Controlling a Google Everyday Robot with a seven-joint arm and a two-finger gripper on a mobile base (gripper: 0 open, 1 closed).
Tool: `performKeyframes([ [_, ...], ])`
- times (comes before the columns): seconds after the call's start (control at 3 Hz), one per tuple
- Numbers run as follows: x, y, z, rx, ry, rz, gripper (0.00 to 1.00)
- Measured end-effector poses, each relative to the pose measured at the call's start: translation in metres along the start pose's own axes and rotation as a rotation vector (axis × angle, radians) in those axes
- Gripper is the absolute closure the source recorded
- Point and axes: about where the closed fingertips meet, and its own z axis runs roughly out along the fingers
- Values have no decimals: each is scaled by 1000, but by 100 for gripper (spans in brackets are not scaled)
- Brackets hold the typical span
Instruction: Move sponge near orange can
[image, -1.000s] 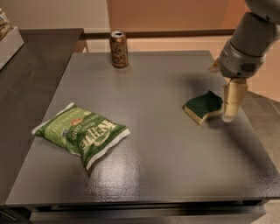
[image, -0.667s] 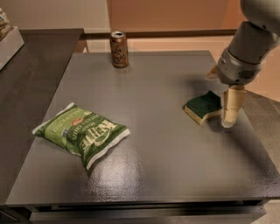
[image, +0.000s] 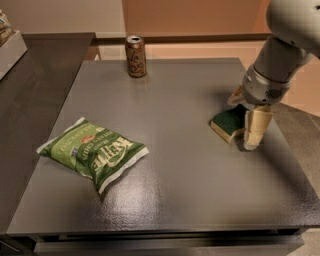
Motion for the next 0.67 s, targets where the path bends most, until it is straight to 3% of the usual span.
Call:
performKeyframes([
  [0.67, -6, -10, -6, -11, -13, -7, 62],
])
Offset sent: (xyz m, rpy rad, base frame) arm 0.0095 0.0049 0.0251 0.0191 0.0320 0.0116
